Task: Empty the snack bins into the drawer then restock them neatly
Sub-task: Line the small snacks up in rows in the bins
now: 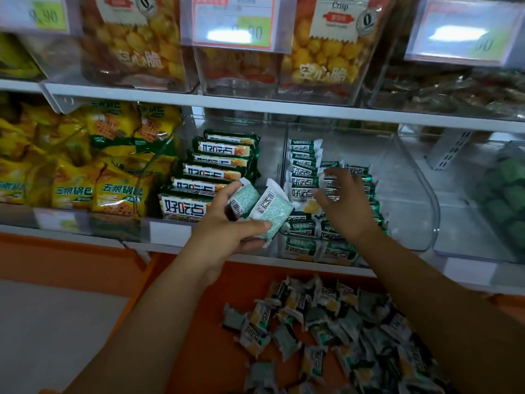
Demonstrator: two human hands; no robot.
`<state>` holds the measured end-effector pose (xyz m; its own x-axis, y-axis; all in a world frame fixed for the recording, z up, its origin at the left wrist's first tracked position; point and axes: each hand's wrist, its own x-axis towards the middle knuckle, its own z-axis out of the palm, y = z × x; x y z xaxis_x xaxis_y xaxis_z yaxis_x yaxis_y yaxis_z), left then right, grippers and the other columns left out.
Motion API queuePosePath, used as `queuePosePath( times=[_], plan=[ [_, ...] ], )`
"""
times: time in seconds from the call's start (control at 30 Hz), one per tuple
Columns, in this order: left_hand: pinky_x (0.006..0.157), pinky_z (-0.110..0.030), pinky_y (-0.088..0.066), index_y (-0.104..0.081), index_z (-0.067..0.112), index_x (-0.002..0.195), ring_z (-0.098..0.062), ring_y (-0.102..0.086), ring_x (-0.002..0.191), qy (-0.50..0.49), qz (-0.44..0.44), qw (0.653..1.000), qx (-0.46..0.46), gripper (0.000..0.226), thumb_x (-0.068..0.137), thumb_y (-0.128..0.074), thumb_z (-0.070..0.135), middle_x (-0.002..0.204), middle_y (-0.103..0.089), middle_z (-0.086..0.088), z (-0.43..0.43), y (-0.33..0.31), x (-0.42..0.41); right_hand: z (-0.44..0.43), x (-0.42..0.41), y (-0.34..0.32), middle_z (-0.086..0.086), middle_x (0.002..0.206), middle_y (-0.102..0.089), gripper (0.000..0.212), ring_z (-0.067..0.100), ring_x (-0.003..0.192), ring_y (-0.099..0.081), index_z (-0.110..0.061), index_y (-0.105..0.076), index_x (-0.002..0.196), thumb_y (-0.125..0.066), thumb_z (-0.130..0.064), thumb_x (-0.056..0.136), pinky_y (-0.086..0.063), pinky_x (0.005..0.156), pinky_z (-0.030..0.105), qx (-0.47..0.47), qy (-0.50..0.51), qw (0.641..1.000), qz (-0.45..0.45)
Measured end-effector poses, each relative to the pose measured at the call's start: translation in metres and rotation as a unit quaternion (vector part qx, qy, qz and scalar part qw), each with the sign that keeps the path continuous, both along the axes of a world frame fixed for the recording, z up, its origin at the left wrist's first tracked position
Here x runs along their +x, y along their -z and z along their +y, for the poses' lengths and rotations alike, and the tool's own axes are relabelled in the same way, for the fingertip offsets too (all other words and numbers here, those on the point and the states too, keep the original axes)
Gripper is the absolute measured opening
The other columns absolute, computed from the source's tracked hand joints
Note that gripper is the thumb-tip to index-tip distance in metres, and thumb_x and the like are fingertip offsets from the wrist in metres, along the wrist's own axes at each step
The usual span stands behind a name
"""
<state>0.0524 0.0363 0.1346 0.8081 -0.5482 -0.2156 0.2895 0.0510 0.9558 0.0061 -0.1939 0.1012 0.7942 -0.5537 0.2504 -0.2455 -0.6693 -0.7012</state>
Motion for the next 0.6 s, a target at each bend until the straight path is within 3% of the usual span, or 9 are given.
queuePosePath(
  times=[0.07, 0.17, 0.23, 0.3, 0.37, 0.47, 0.6],
  plan=[
    [0.076, -0.036, -0.061, -0.044, 0.044, 0.132, -0.025, -0.071, 0.096, 0.002, -0.012, 1.0, 0.001, 0.078, 0.077, -0.076, -0.001, 0.114, -0.06, 0.007, 0.001, -0.001, -0.002, 0.02, -0.023, -0.014, -0.001, 0.119, -0.05, 0.034, 0.009, 0.103, -0.055, -0.031, -0.052, 0.126, -0.061, -0.028, 0.093, -0.049, 0.086, 0.025, 0.035, -0.034, 0.995, -0.087],
    [0.072, -0.034, -0.061, -0.047, 0.04, 0.133, -0.021, -0.073, 0.092, 0.029, -0.019, 0.999, 0.004, 0.076, 0.076, -0.077, 0.0, 0.116, -0.066, 0.004, -0.001, -0.004, -0.009, 0.051, -0.057, -0.027, -0.014, 0.126, -0.051, 0.031, -0.006, 0.109, -0.054, -0.04, -0.056, 0.123, -0.057, -0.026, 0.095, -0.05, 0.086, 0.015, 0.15, -0.178, 0.968, -0.092],
    [0.073, -0.035, -0.061, -0.047, 0.039, 0.133, -0.021, -0.073, 0.092, 0.059, -0.011, 0.998, 0.004, 0.076, 0.075, -0.078, 0.002, 0.117, -0.068, 0.002, -0.003, -0.006, -0.014, 0.061, -0.072, -0.027, -0.014, 0.132, -0.052, 0.035, 0.002, 0.116, -0.055, -0.039, -0.059, 0.124, -0.061, -0.024, 0.092, -0.052, 0.09, 0.022, 0.216, -0.23, 0.946, -0.075],
    [0.075, -0.036, -0.061, -0.049, 0.042, 0.128, -0.02, -0.073, 0.092, 0.073, -0.012, 0.997, 0.001, 0.073, 0.072, -0.08, 0.007, 0.119, -0.067, 0.002, -0.006, -0.007, -0.02, 0.064, -0.079, -0.024, -0.015, 0.131, -0.055, 0.035, 0.005, 0.114, -0.058, -0.041, -0.063, 0.119, -0.065, -0.024, 0.088, -0.053, 0.089, 0.031, 0.255, -0.199, 0.943, -0.077],
    [0.072, -0.032, -0.06, -0.051, 0.045, 0.12, -0.017, -0.074, 0.088, 0.061, -0.018, 0.998, -0.009, 0.067, 0.072, -0.08, 0.007, 0.118, -0.066, 0.003, -0.009, -0.007, -0.026, 0.064, -0.082, -0.023, -0.015, 0.129, -0.056, 0.032, 0.006, 0.11, -0.059, -0.039, -0.065, 0.113, -0.069, -0.024, 0.085, -0.053, 0.091, 0.037, 0.25, -0.149, 0.953, -0.089],
    [0.071, -0.033, -0.06, -0.049, 0.043, 0.125, -0.013, -0.073, 0.088, 0.028, -0.028, 0.999, -0.021, 0.069, 0.076, -0.078, 0.004, 0.118, -0.064, 0.004, -0.011, -0.002, -0.031, 0.063, -0.086, -0.023, -0.012, 0.129, -0.055, 0.032, 0.007, 0.114, -0.057, -0.035, -0.066, 0.109, -0.071, -0.028, 0.078, -0.052, 0.093, 0.035, 0.255, -0.152, 0.95, -0.102],
    [0.087, -0.048, -0.058, -0.048, 0.042, 0.129, -0.022, -0.069, 0.103, 0.018, 0.009, 0.999, -0.025, 0.071, 0.076, -0.078, 0.006, 0.119, -0.066, 0.001, -0.014, 0.002, -0.028, 0.061, -0.094, -0.026, -0.022, 0.137, -0.045, 0.052, -0.008, 0.126, -0.043, -0.038, -0.06, 0.119, -0.076, -0.01, 0.079, -0.045, 0.091, 0.013, 0.201, -0.232, 0.951, -0.047]
  ],
)
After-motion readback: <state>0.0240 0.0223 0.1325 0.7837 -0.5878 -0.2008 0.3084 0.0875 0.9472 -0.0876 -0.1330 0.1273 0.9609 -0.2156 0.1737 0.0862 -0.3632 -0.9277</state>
